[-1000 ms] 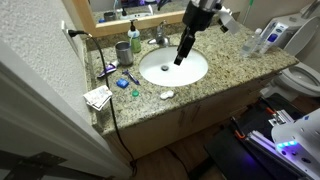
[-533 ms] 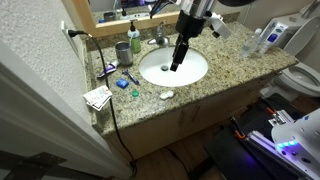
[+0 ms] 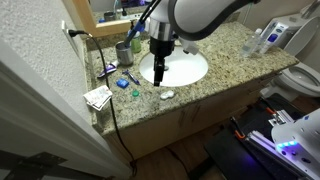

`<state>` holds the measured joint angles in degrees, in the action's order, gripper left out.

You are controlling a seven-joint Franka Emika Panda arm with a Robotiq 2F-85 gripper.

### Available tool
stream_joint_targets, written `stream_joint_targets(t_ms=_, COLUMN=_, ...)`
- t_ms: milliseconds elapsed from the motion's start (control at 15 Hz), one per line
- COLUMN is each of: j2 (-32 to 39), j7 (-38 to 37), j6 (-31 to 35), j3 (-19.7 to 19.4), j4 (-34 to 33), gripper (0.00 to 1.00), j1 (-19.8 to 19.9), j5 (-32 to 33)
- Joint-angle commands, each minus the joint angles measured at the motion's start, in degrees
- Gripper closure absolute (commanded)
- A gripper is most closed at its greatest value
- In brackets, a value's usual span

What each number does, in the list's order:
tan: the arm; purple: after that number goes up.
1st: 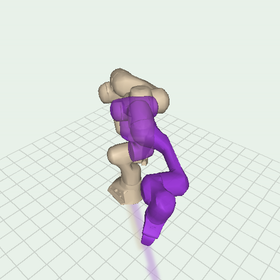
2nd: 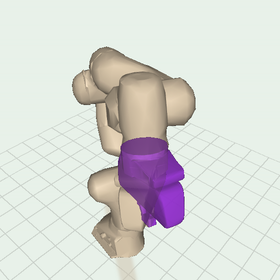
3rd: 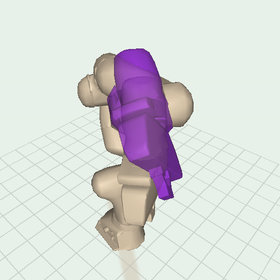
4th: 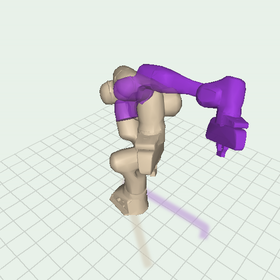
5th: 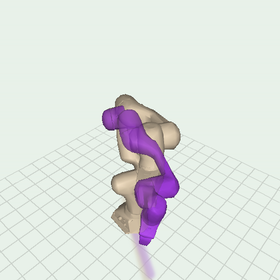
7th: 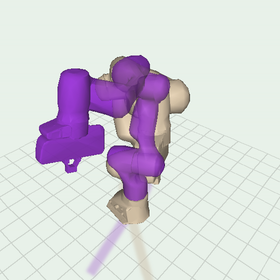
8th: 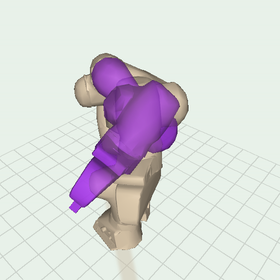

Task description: Place the green lid on the white object

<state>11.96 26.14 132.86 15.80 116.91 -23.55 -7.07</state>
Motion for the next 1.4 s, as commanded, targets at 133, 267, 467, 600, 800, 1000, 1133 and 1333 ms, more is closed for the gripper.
stream_joint_targets(t_ms=133, j2=2.1, j7=-0.1, j6=-0.9, j3=2.3, j4=-2.3, gripper=0.00, j1=2.5, j5=0.9)
stream_joint_targets(t_ms=267, j2=5.4, j7=-1.4, j6=3.7, j3=2.6, j4=-3.7, gripper=0.00, j1=1.3, j5=4.0)
stream_joint_targets(t_ms=467, j2=10.1, j7=-4.4, j6=9.3, j3=3.0, j4=-5.9, gripper=0.00, j1=-0.6, j5=10.7)
stream_joint_targets(t_ms=600, j2=13.8, j7=-5.9, j6=11.4, j3=3.0, j4=-8.0, gripper=0.00, j1=-1.6, j5=14.7)
stream_joint_targets(t_ms=800, j2=13.8, j7=-6.5, j6=10.4, j3=4.2, j4=-7.3, gripper=0.00, j1=-0.7, j5=14.5)
stream_joint_targets(t_ms=1000, j2=16.6, j7=-6.4, j6=10.4, j3=4.2, j4=-9.6, gripper=0.00, j1=-0.9, j5=14.5)
stream_joint_targets(t_ms=1133, j2=18.4, j7=-7.4, j6=11.9, j3=3.3, j4=-11.0, gripper=0.00, j1=-1.6, j5=15.5)
stream_joint_targets(t_ms=1333, j2=20.4, j7=-8.9, j6=14.7, j3=2.5, j4=-12.3, gripper=0.00, j1=-2.0, j5=16.9)
